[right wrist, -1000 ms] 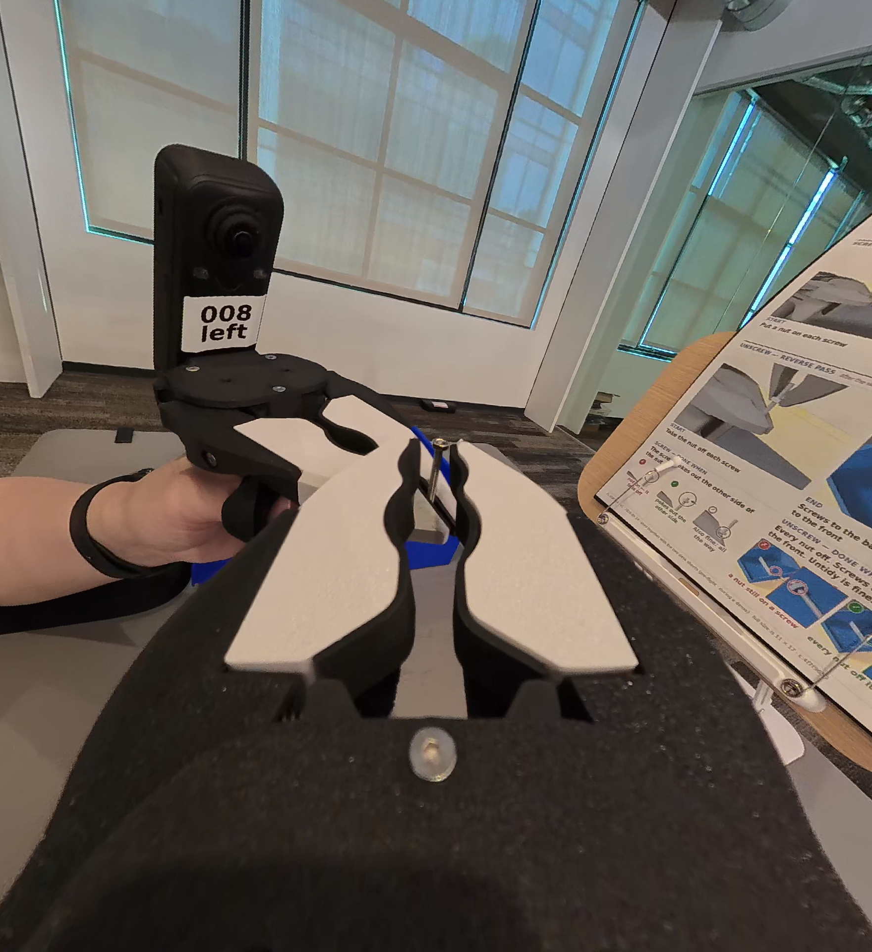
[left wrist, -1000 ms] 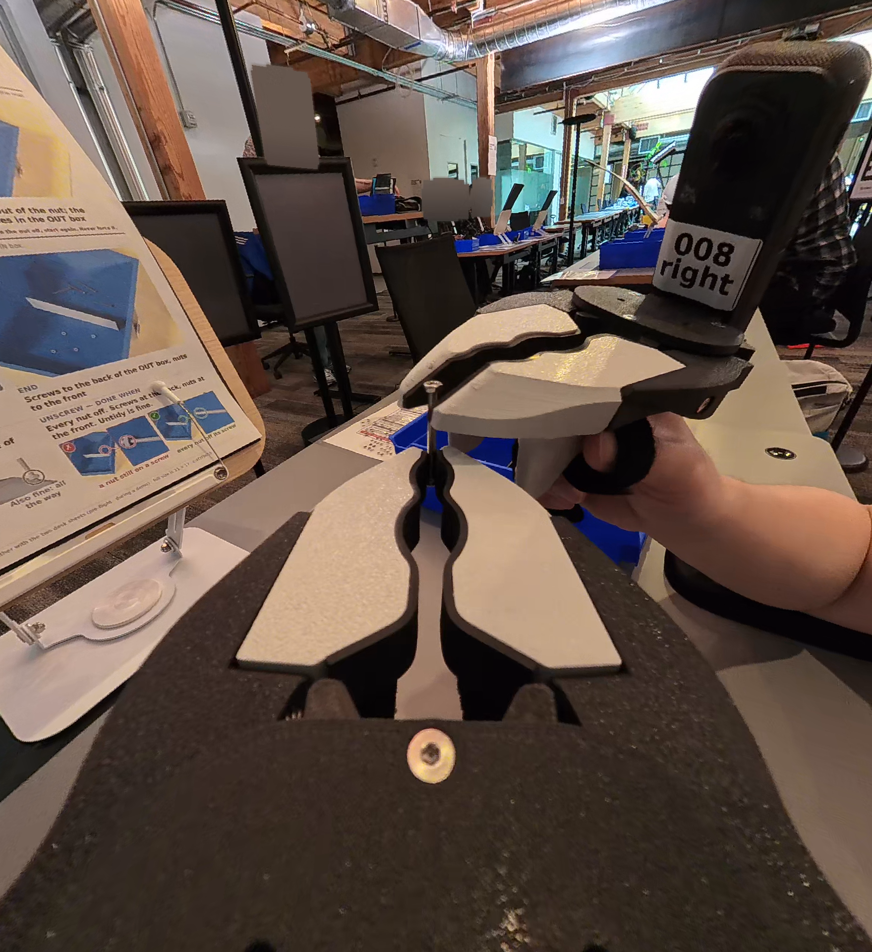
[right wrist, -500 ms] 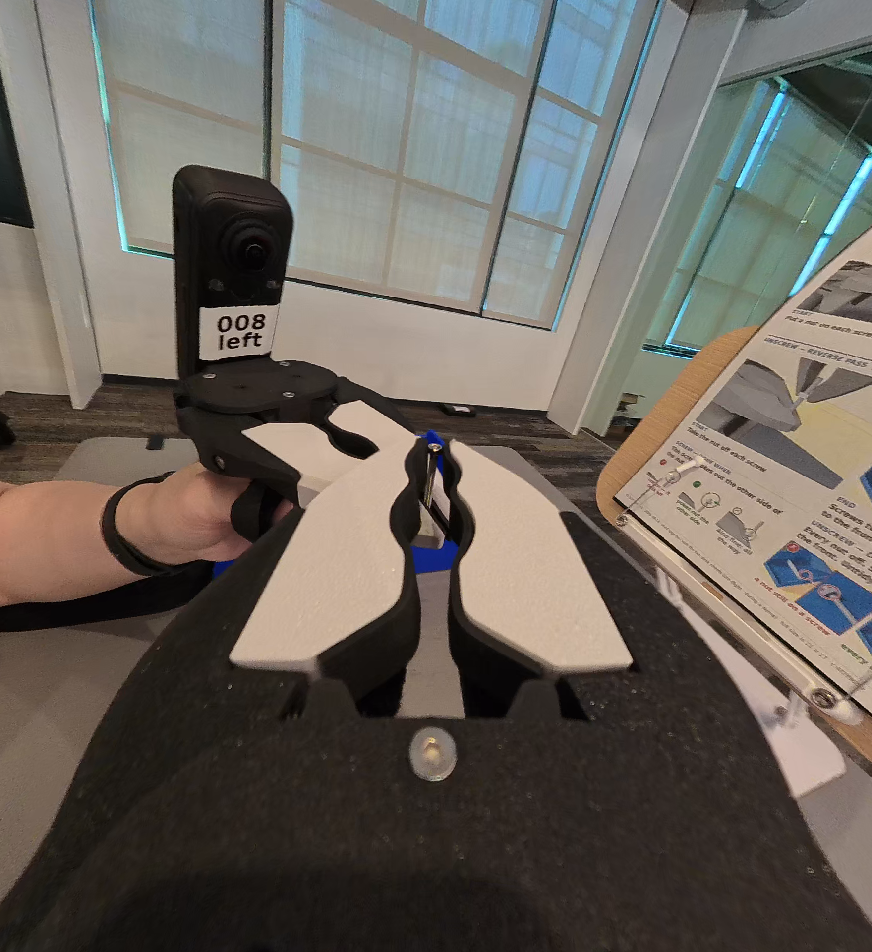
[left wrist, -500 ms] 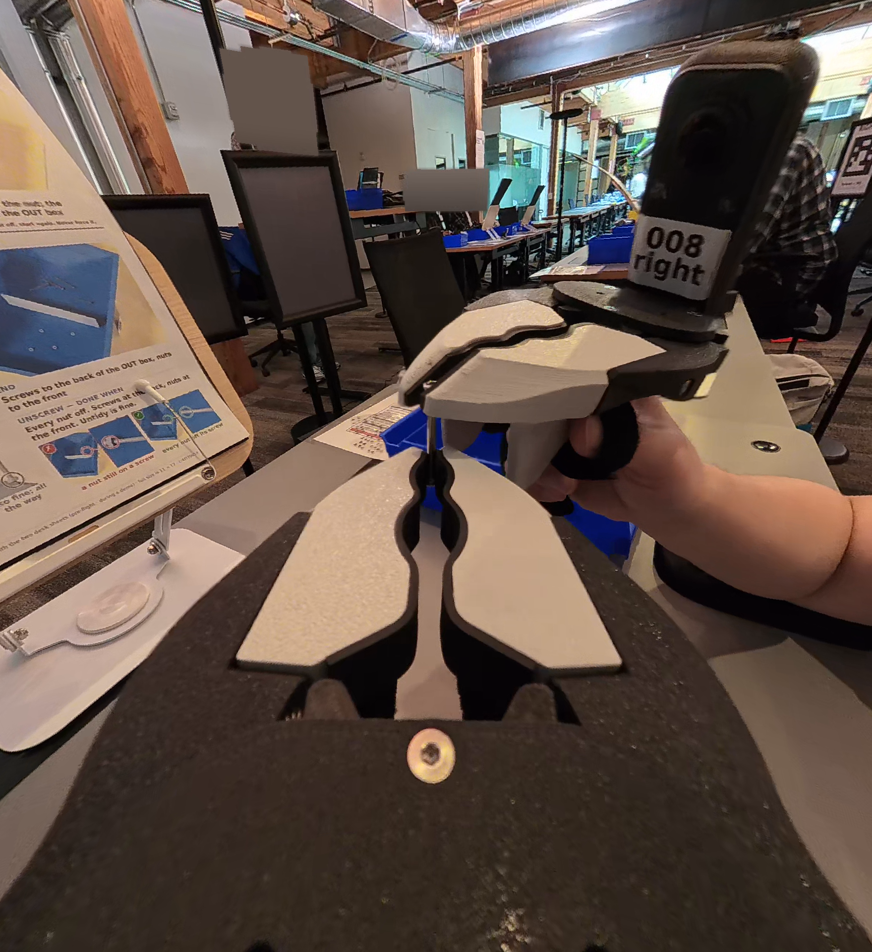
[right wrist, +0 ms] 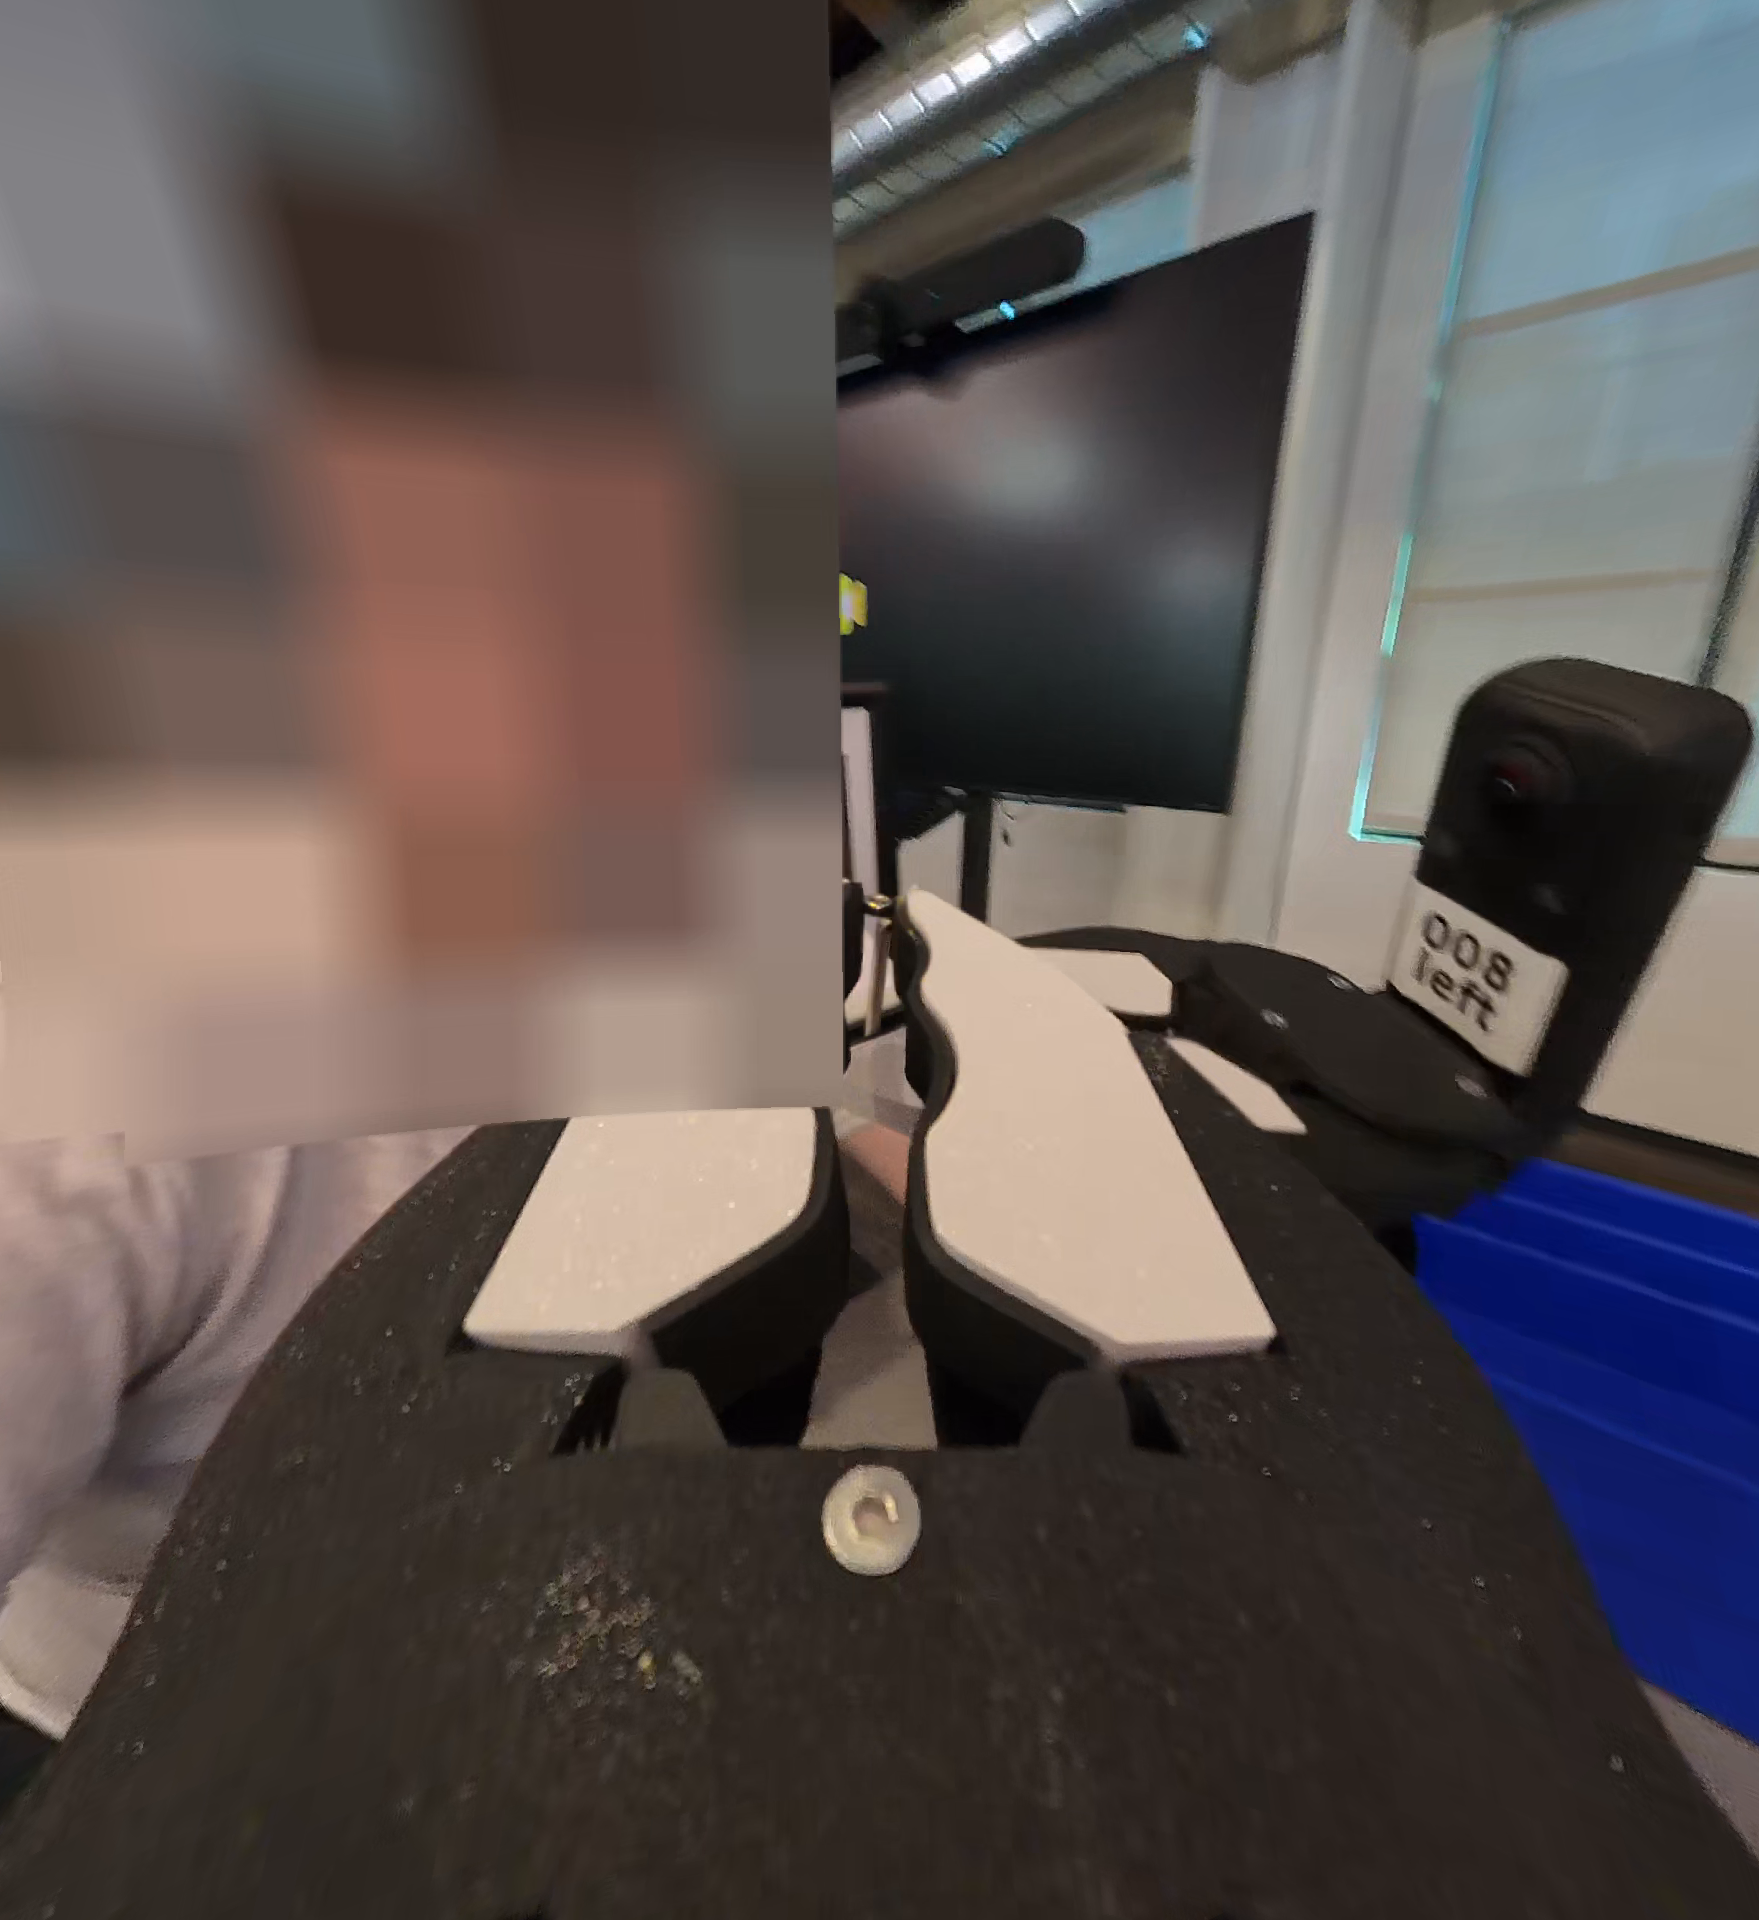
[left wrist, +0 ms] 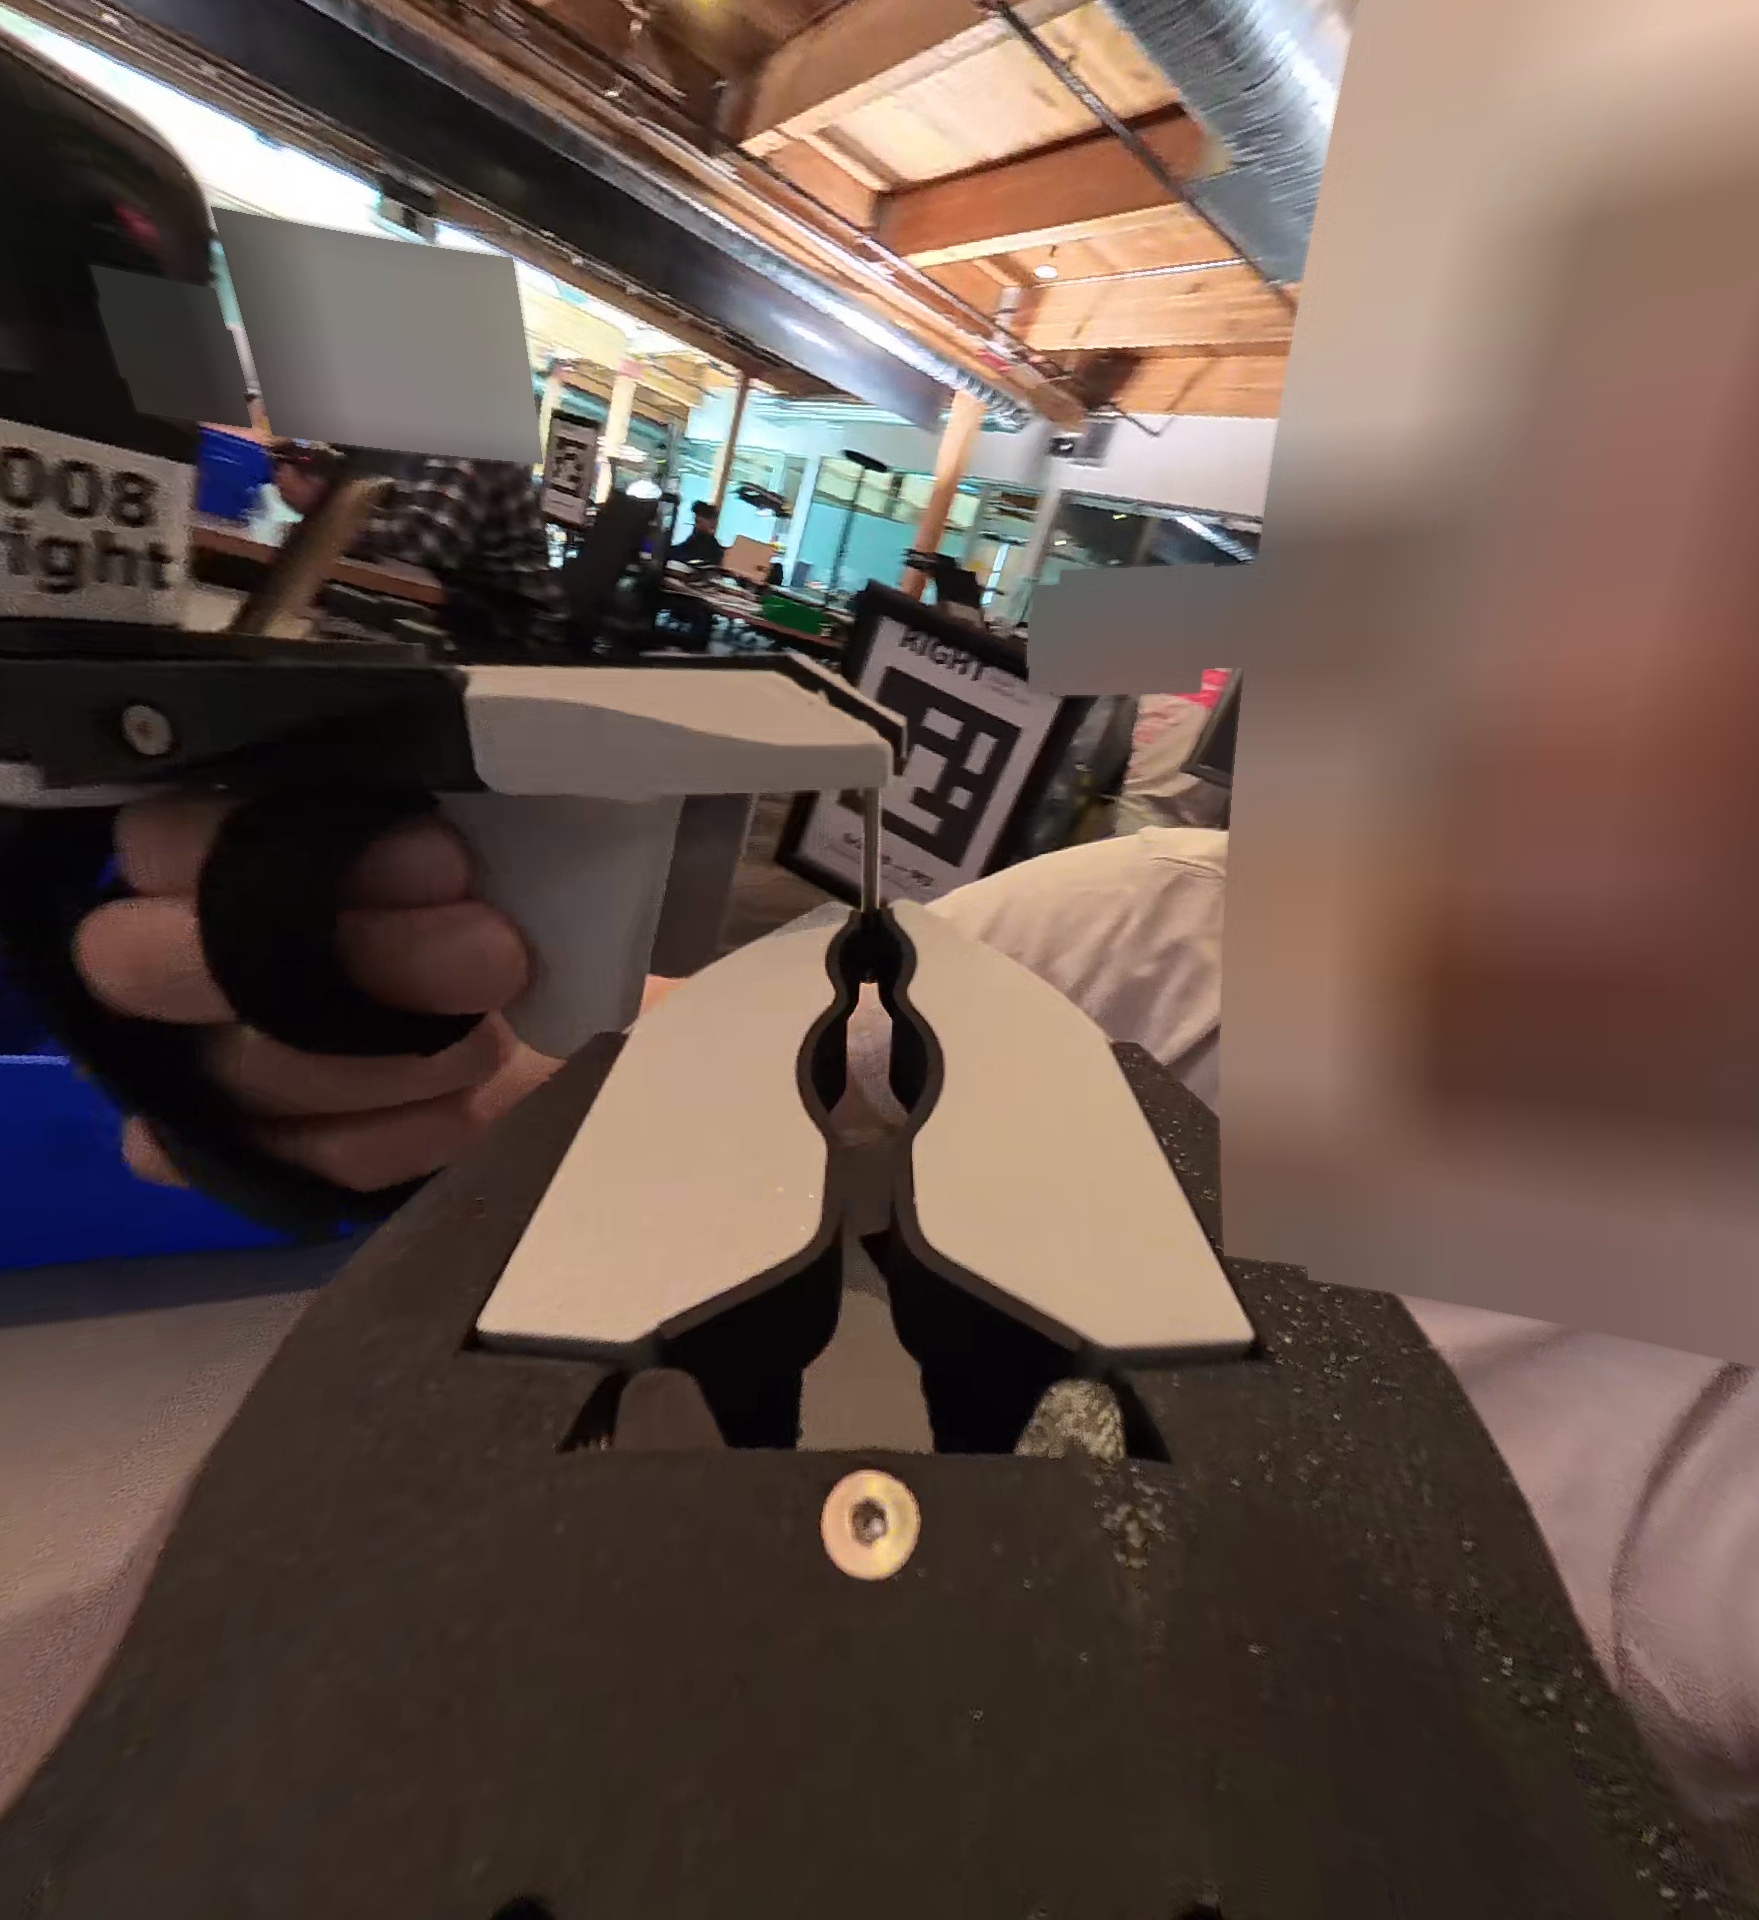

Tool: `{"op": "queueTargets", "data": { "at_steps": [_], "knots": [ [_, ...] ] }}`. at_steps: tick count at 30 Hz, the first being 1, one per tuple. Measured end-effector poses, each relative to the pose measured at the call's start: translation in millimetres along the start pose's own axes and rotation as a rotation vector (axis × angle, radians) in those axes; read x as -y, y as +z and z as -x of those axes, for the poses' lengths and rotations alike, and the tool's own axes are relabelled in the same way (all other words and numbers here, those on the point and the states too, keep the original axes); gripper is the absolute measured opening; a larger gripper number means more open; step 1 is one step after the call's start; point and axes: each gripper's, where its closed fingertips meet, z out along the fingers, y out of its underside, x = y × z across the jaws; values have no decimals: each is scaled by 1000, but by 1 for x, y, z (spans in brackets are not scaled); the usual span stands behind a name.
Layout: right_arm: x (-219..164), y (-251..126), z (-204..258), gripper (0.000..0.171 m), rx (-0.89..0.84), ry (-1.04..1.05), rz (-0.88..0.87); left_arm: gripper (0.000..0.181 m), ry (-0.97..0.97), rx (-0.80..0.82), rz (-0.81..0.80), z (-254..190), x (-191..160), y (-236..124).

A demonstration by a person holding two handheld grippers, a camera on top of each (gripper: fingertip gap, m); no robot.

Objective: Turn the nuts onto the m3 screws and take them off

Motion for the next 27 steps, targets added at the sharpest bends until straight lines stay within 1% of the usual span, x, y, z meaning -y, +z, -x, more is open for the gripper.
{"op": "queueTargets", "data": {
  "at_steps": [2,4,7,9,10,11,12,13,14,15,16,17,19,21,22,24,27],
  "knots": [
    [4,0,4,5,44,8,-47,2,-18,-51,-3,-5,-2,3],
    [5,-1,4,5,46,10,-52,2,-9,-28,16,-2,-6,5],
    [8,-4,1,5,0,-15,-45,2,14,8,25,2,-6,3],
    [14,-9,-11,5,-115,-19,-16,2,31,50,10,6,0,-3],
    [19,-15,-18,5,-213,-24,31,2,43,88,-1,10,4,-7],
    [21,-25,-24,5,-331,-23,118,2,55,132,-9,14,7,-12],
    [20,-40,-27,5,-459,-7,254,1,63,165,-15,16,11,-16],
    [12,-65,-27,5,-626,17,432,1,67,193,-16,18,14,-20],
    [5,-101,-23,5,-825,29,618,1,73,218,-10,19,16,-24],
    [-3,-138,-10,5,-988,40,797,1,82,238,-5,19,18,-26],
    [-14,-175,11,5,-1111,96,967,1,95,259,2,19,20,-28],
    [-29,-204,37,5,-1169,207,1092,1,110,282,14,20,20,-29],
    [-61,-239,82,6,-1177,463,1197,1,137,309,36,19,20,-30],
    [-88,-273,109,5,-1199,699,1242,1,150,321,50,19,20,-30],
    [-98,-287,115,5,-1217,805,1240,2,149,324,56,19,19,-29],
    [-117,-309,116,5,-1219,952,1220,2,143,334,58,20,19,-29],
    [-145,-329,119,6,-1170,1124,1226,1,134,344,57,22,18,-30]
  ]
}}
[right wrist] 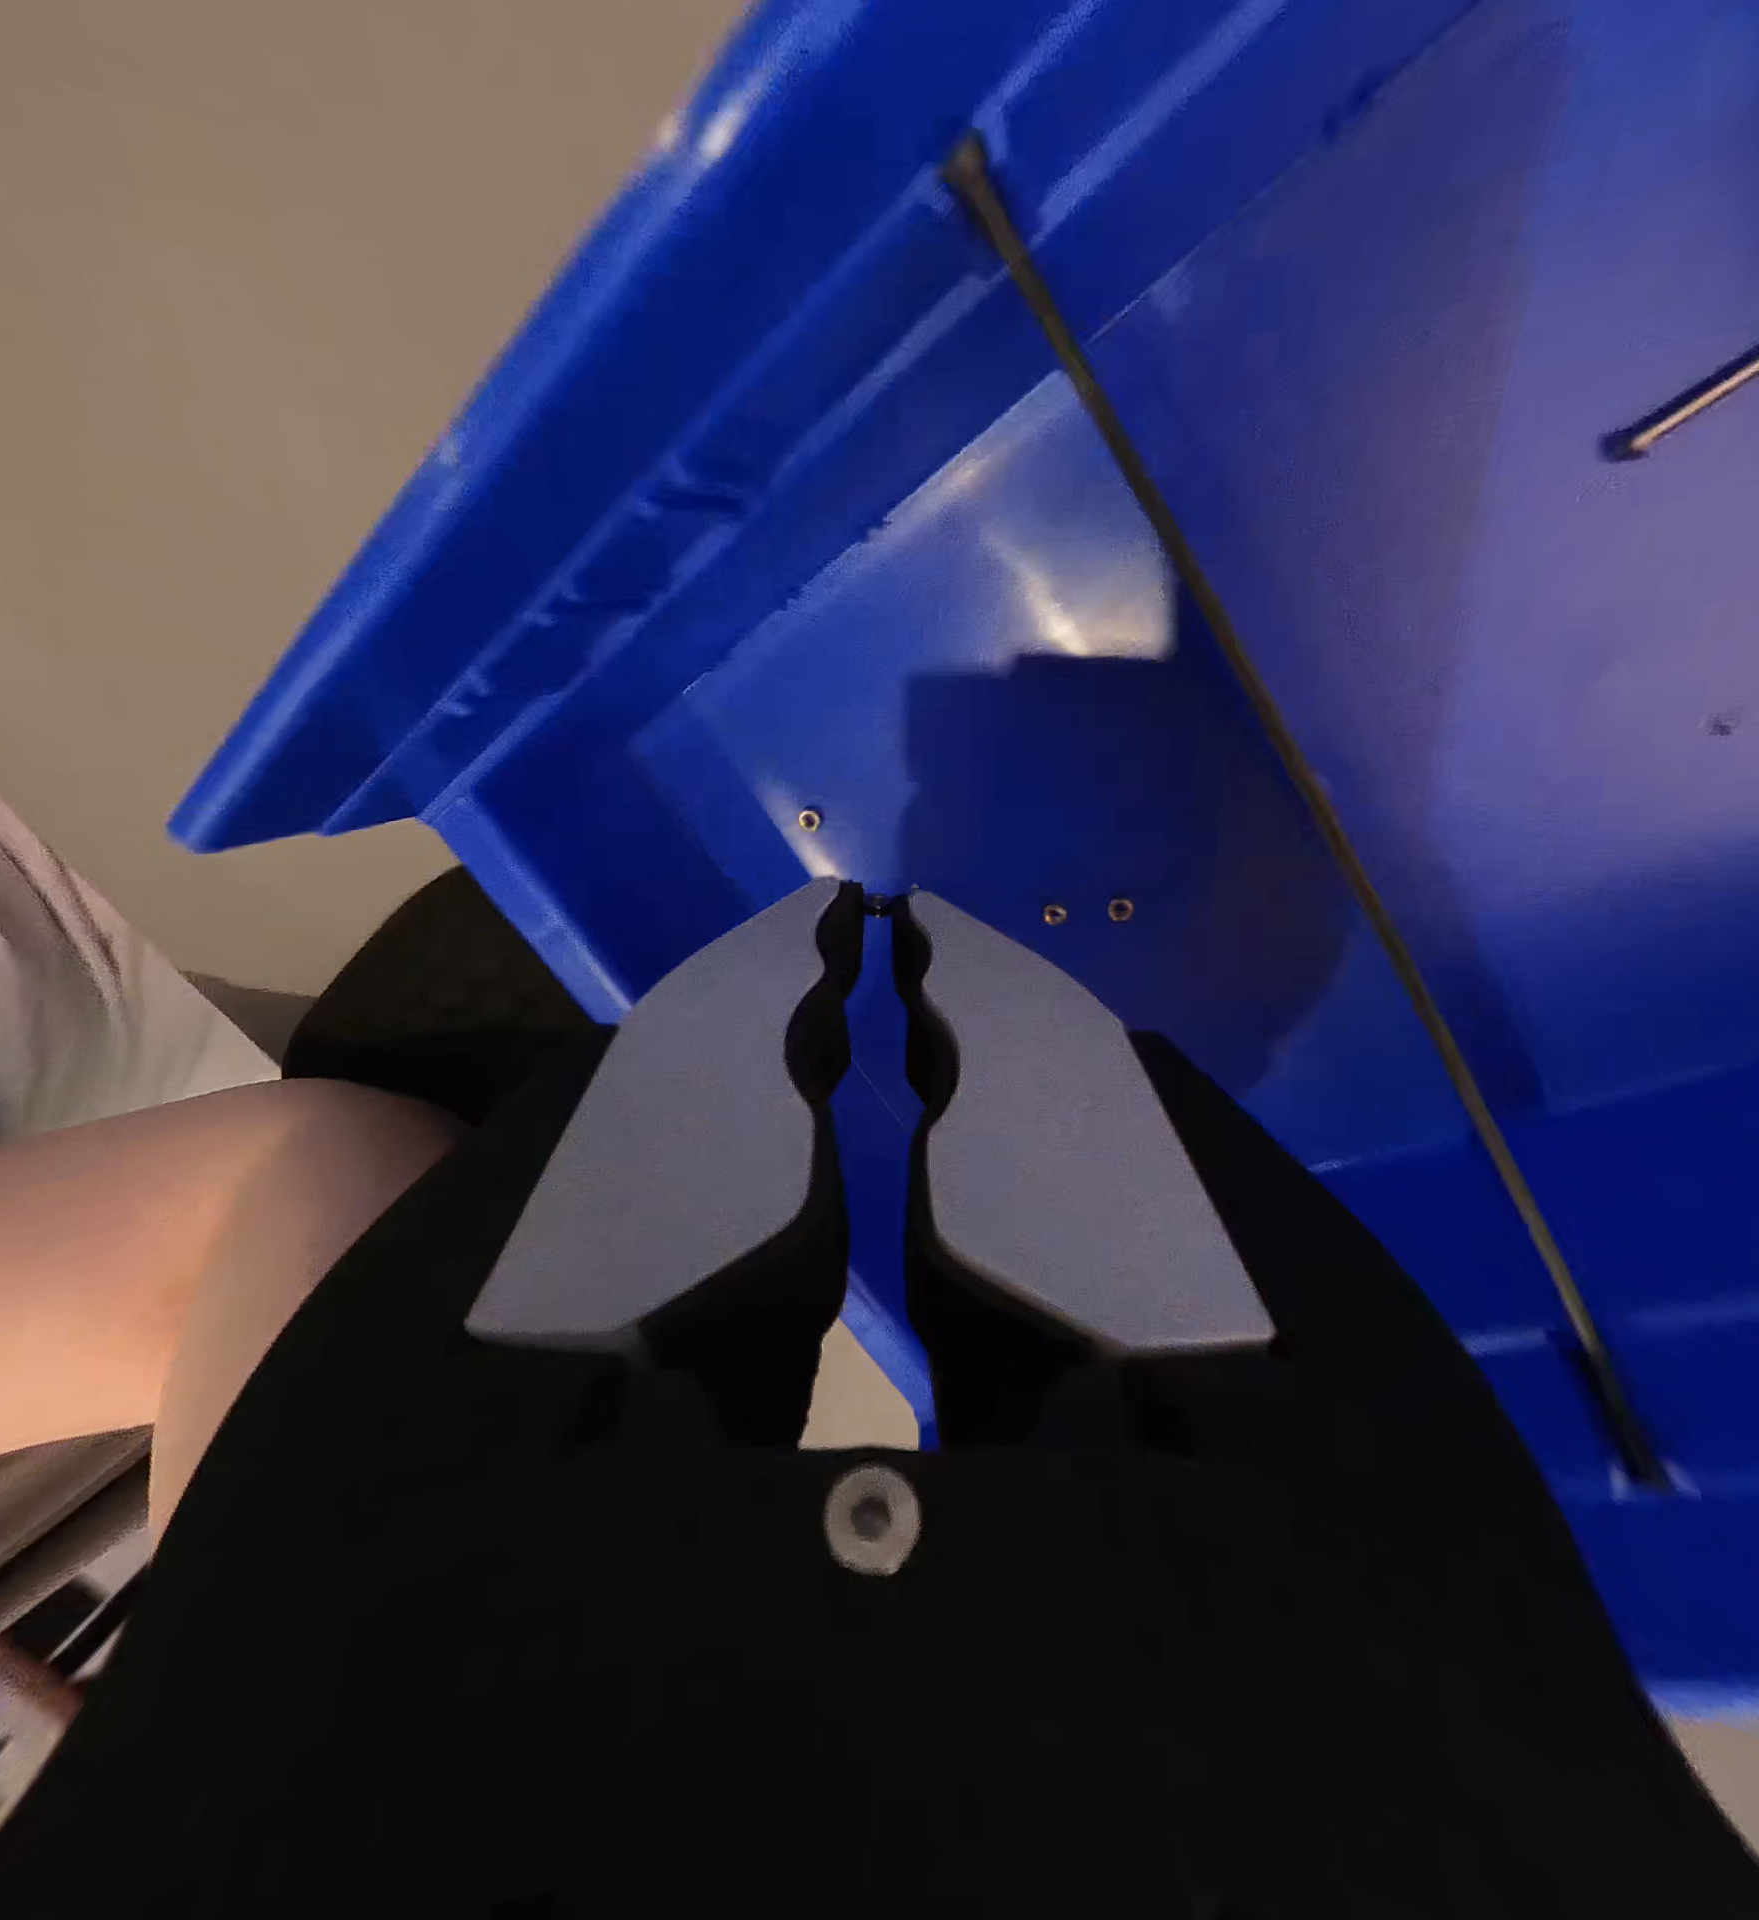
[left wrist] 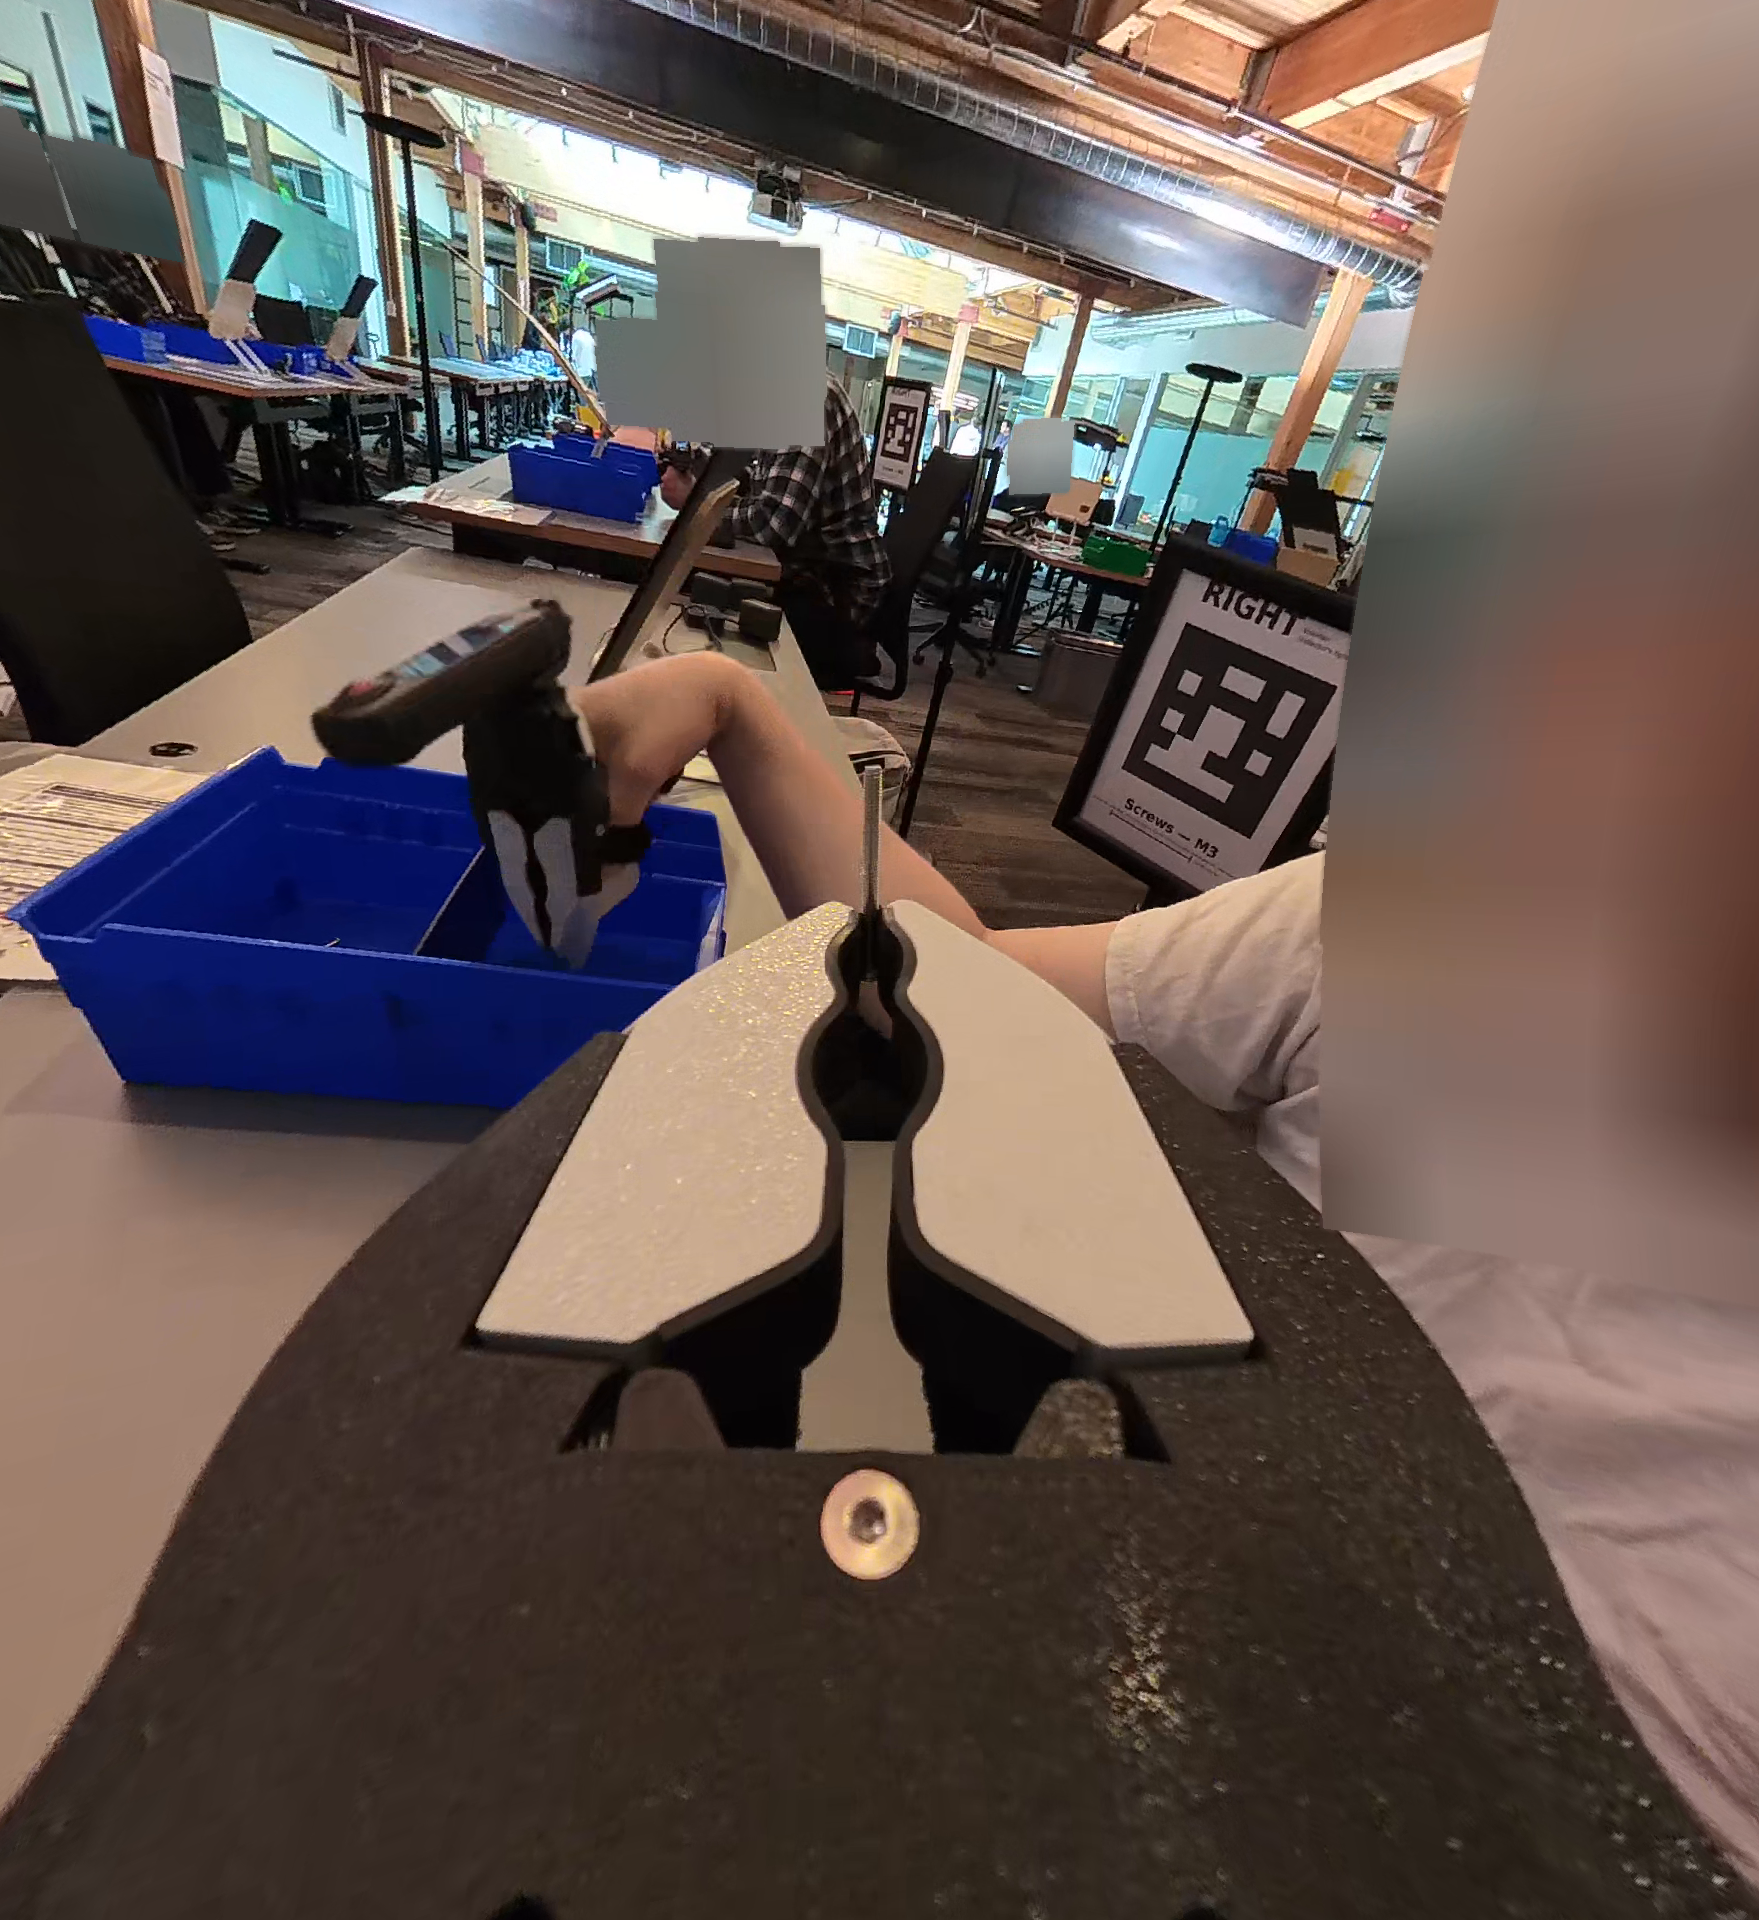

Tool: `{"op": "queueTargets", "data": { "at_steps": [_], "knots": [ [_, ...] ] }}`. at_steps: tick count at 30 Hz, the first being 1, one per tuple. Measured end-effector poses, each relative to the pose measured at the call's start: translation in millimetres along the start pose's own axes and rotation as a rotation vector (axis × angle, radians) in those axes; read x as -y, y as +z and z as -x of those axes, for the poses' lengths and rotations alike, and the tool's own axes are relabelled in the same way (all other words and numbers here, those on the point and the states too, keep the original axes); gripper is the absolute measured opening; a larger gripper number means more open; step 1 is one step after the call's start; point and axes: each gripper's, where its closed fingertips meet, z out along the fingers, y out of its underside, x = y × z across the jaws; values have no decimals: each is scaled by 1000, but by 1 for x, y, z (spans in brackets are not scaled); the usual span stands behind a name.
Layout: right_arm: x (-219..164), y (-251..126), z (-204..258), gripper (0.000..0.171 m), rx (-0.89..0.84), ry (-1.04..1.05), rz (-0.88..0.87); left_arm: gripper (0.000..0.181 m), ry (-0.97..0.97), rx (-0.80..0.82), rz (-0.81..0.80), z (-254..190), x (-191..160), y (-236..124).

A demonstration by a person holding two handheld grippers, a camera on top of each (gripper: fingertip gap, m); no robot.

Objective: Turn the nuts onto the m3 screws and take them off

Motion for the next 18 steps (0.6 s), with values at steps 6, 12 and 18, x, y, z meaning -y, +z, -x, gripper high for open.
{"op": "queueTargets", "data": {
  "at_steps": [6,12,18],
  "knots": [
    [3,17,-6,8,68,36,25,1,0,8,-7,2,2,-2],
    [3,8,-10,18,58,72,-35,1,4,7,-12,0,3,-3],
    [34,-64,27,13,-141,-79,-320,2,65,133,1,18,2,-5]
  ]
}}
